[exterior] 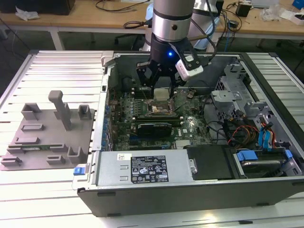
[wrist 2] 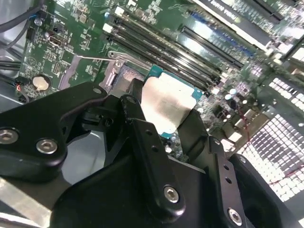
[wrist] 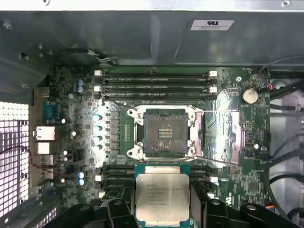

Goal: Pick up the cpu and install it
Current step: 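Pick up the cpu and move it towards the insertion slot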

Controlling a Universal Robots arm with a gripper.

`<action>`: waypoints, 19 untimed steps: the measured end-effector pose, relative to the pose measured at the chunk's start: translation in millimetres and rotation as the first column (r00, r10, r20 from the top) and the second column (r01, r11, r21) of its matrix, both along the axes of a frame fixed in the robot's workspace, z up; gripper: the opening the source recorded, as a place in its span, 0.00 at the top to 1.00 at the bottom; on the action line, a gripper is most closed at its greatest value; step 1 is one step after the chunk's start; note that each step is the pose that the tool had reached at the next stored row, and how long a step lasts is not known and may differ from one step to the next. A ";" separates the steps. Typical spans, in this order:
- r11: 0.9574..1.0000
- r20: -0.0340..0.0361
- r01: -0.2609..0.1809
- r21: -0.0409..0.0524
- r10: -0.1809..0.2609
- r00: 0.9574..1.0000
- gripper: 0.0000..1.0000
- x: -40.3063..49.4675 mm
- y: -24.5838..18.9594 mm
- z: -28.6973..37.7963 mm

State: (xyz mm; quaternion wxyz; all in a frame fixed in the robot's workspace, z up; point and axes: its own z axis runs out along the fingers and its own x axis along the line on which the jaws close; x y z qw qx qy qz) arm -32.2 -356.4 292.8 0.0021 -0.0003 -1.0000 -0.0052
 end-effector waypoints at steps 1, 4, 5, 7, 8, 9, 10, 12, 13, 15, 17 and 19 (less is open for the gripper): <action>1.000 0.000 0.000 0.000 0.000 1.000 0.45 0.2 1.2 -1.1; 1.000 0.000 0.000 0.000 0.000 1.000 0.45 0.6 11.3 -9.2; 1.000 0.000 0.000 0.000 0.000 1.000 0.45 0.6 14.4 -12.2; 1.000 0.000 0.000 0.000 0.000 1.000 0.45 0.6 18.1 -19.0; 1.000 0.000 0.000 0.000 0.000 1.000 0.45 0.6 19.2 -21.2; 1.000 0.000 0.000 0.000 0.000 1.000 0.45 0.7 20.0 -23.0; 1.000 0.000 0.000 0.000 0.000 1.000 0.45 0.7 20.8 -25.9; 1.000 0.000 0.000 0.000 0.000 1.000 0.45 0.7 21.1 -30.0; 1.000 0.000 0.000 0.000 0.000 1.000 0.45 0.6 21.4 -34.7; 1.000 0.000 0.000 0.000 0.000 1.000 0.45 0.6 22.1 -38.5; 1.000 0.000 0.000 0.000 0.000 1.000 0.45 0.6 25.1 -42.0; 1.000 0.000 0.000 0.000 0.000 1.000 0.45 0.7 25.8 -43.2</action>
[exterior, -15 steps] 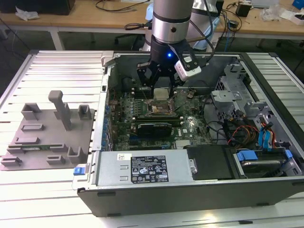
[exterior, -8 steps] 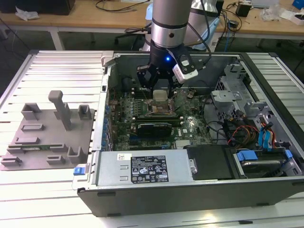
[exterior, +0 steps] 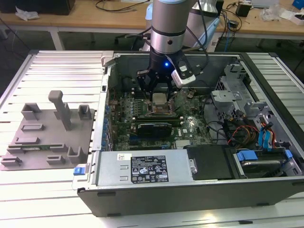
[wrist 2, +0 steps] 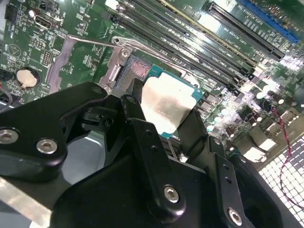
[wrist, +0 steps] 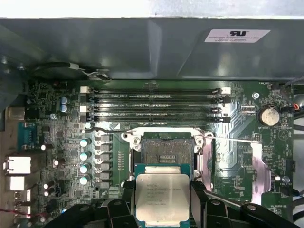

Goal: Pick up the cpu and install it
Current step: 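Pick up the cpu and move it towards the insertion slot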

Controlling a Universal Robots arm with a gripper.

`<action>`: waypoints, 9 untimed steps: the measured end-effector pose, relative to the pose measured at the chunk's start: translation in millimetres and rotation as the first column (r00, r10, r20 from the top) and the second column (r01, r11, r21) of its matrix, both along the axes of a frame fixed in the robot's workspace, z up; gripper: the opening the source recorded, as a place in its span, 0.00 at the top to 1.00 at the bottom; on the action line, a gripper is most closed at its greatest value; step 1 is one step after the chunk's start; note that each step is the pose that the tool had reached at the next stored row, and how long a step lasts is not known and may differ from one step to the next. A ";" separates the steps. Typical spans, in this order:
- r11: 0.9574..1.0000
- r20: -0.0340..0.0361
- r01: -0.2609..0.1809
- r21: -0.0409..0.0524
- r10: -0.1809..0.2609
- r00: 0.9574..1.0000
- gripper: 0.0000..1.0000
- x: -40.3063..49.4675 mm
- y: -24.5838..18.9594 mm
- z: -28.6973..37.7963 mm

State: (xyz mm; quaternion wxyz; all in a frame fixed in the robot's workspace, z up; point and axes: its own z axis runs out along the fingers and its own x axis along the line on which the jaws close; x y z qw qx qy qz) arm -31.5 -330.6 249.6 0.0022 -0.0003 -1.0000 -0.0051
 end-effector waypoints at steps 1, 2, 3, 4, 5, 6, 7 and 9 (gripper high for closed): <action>1.000 0.000 0.000 0.000 0.000 1.000 0.45 0.0 0.0 0.0; 1.000 0.000 0.000 0.000 0.000 1.000 0.45 0.0 0.0 0.0; 1.000 0.000 0.000 0.000 0.000 1.000 0.45 0.0 0.0 0.0; 1.000 0.000 0.000 0.000 0.000 1.000 0.45 0.0 0.0 -0.1; 1.000 0.000 0.000 0.000 0.000 1.000 0.45 0.0 0.0 -0.1; 1.000 0.000 0.000 0.000 0.000 1.000 0.45 0.0 0.0 0.0; 1.000 0.000 0.000 0.000 0.000 1.000 0.45 0.0 0.0 -0.1; 1.000 0.000 0.000 0.000 0.000 1.000 0.45 0.0 0.0 -0.1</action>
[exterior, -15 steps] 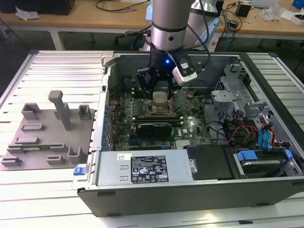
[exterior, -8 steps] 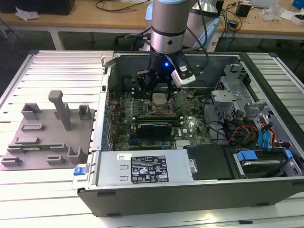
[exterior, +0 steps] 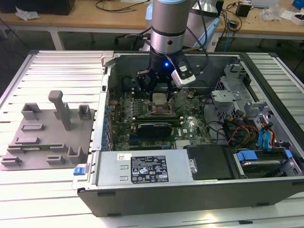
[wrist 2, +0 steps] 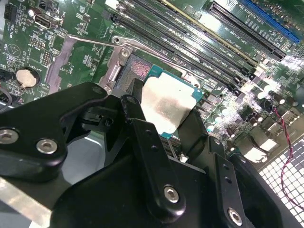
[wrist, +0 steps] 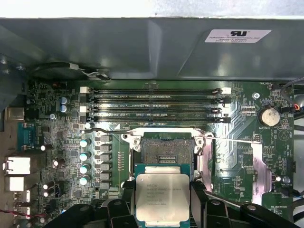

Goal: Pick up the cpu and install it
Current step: 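Pick up the cpu and move it towards the insertion slot, then place the cpu into insertion slot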

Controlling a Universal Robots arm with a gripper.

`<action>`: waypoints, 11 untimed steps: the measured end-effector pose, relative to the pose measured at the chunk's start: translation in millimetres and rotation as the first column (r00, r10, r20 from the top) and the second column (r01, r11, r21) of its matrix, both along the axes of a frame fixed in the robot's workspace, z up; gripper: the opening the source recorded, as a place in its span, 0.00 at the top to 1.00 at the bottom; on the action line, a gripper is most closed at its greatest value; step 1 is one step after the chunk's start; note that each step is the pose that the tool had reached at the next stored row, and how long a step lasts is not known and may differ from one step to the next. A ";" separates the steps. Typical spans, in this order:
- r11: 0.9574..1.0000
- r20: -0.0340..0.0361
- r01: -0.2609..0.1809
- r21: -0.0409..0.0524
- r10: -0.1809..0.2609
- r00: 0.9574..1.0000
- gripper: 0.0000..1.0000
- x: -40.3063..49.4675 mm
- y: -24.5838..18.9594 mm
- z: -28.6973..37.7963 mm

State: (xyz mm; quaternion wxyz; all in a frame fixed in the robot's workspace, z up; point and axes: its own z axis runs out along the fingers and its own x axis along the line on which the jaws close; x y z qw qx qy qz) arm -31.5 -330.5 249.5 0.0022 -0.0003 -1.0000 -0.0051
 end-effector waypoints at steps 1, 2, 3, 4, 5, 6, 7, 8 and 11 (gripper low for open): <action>1.000 0.000 0.000 0.000 0.000 1.000 0.45 0.0 0.0 0.0; 1.000 0.000 0.000 0.000 0.000 1.000 0.45 0.0 0.0 0.0; 1.000 0.000 0.000 0.000 0.000 1.000 0.45 0.0 0.0 0.0; 1.000 0.000 0.000 0.000 0.000 1.000 0.45 0.0 0.0 -0.1; 1.000 0.000 0.000 0.000 0.000 1.000 0.45 0.0 0.0 -0.1; 1.000 0.000 0.000 0.000 0.000 1.000 0.45 0.0 0.0 -0.1; 1.000 0.000 0.000 0.000 0.000 1.000 0.45 0.0 0.0 -0.1; 1.000 0.000 0.000 0.000 0.000 1.000 0.45 0.0 0.0 -0.1; 1.000 0.000 0.000 0.000 0.000 1.000 0.45 0.0 0.0 -0.1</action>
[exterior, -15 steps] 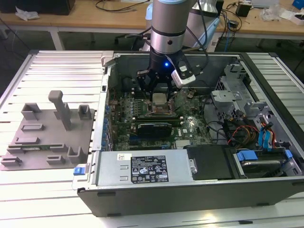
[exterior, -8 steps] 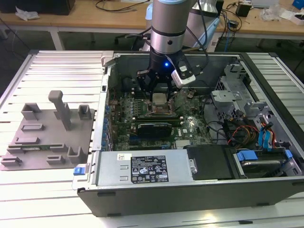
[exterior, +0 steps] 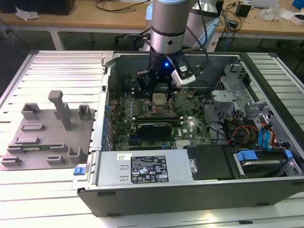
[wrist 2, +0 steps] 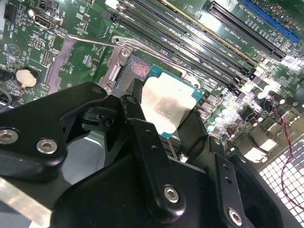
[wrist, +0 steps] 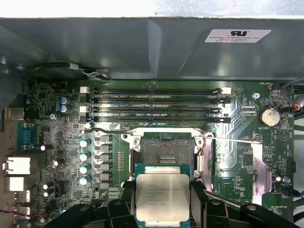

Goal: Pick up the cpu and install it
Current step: 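Place the cpu into insertion slot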

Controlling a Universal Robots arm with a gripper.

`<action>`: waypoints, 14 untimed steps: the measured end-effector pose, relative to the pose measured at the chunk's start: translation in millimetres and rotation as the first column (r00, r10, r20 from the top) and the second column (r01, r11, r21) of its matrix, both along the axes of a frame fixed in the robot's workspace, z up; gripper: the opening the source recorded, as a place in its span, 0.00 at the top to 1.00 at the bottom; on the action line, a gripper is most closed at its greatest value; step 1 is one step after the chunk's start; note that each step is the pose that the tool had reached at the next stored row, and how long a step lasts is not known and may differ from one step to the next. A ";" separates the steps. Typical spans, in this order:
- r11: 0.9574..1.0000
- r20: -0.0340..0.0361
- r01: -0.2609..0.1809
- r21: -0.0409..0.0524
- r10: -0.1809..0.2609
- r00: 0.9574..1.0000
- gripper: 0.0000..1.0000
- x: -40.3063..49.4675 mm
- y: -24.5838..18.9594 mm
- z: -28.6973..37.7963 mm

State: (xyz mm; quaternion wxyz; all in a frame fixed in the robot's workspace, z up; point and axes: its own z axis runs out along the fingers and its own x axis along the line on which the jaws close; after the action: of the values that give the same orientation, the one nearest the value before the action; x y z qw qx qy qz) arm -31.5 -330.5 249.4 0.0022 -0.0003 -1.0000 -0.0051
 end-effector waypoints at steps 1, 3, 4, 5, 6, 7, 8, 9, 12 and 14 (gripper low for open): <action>1.000 0.000 0.000 0.000 0.000 1.000 0.45 0.0 0.0 0.0; 1.000 0.000 0.014 0.000 -0.014 1.000 0.45 0.0 0.0 0.0; 0.999 0.000 0.035 0.000 -0.035 0.999 0.45 0.0 0.0 -0.1; 0.999 0.000 0.052 0.000 -0.052 0.999 0.45 0.0 0.0 -0.1; 0.998 0.000 0.070 0.000 -0.070 0.998 0.45 0.0 0.0 -0.2; 0.995 0.000 0.096 0.000 -0.096 0.995 0.45 0.0 0.0 -0.3; 0.992 0.000 0.128 0.000 -0.128 0.992 0.45 0.0 0.0 -0.4; 0.984 0.000 0.177 0.000 -0.177 0.984 0.45 0.0 0.0 -0.6; 0.961 0.000 0.278 0.000 -0.278 0.961 0.45 0.0 0.0 -1.3; 0.946 0.000 0.324 0.000 -0.324 0.946 0.45 0.0 0.0 -1.7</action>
State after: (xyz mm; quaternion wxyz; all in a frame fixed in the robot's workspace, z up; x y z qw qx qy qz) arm -31.5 -330.5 247.7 0.0013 -0.1646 -0.9863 -0.0054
